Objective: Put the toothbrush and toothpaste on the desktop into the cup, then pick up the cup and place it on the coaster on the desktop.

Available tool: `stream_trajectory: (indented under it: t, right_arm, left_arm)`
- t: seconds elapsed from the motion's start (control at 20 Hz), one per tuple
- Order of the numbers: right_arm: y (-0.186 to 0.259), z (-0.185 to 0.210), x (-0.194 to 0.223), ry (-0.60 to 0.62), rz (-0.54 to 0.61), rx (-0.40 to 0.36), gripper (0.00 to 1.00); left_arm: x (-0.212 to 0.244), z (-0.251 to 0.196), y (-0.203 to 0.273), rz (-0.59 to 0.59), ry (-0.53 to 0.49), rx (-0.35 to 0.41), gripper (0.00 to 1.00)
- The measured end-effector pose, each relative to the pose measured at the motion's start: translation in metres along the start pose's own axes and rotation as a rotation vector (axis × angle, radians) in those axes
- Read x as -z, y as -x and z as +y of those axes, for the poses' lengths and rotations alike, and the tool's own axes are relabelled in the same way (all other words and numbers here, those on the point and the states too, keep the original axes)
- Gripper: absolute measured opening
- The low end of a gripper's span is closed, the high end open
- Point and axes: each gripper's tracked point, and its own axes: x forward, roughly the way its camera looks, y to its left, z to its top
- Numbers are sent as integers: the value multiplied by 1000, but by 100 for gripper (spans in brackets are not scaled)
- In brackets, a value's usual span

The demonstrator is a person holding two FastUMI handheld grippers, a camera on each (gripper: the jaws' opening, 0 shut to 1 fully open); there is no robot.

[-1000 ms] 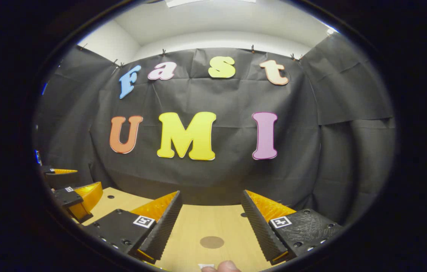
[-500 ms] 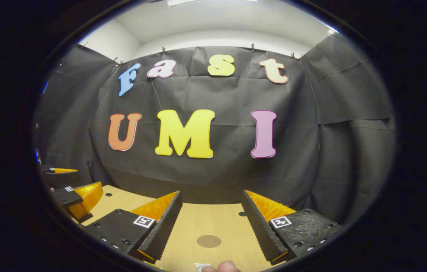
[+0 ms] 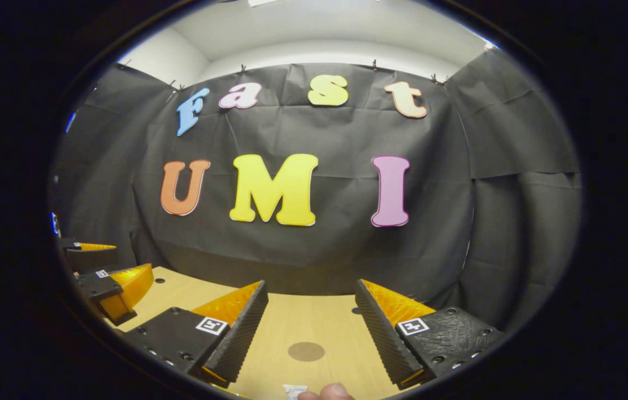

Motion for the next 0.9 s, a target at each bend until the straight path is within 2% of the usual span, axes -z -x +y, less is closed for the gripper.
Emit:
stream_trajectory:
  t: [0.4, 0.7, 0.9]
  right_arm:
    - [7, -9, 50, 31, 96, -18, 92]
    - [23, -17, 115, 61, 222, -27, 98]
    - [40, -16, 155, 71, 309, -45, 95]
  left_arm:
    - [67, -11, 5, 136, 34, 0, 99]
    - [153, -32, 34, 313, 58, 22, 100]
    - [207, -45, 56, 417, 58, 33, 100]
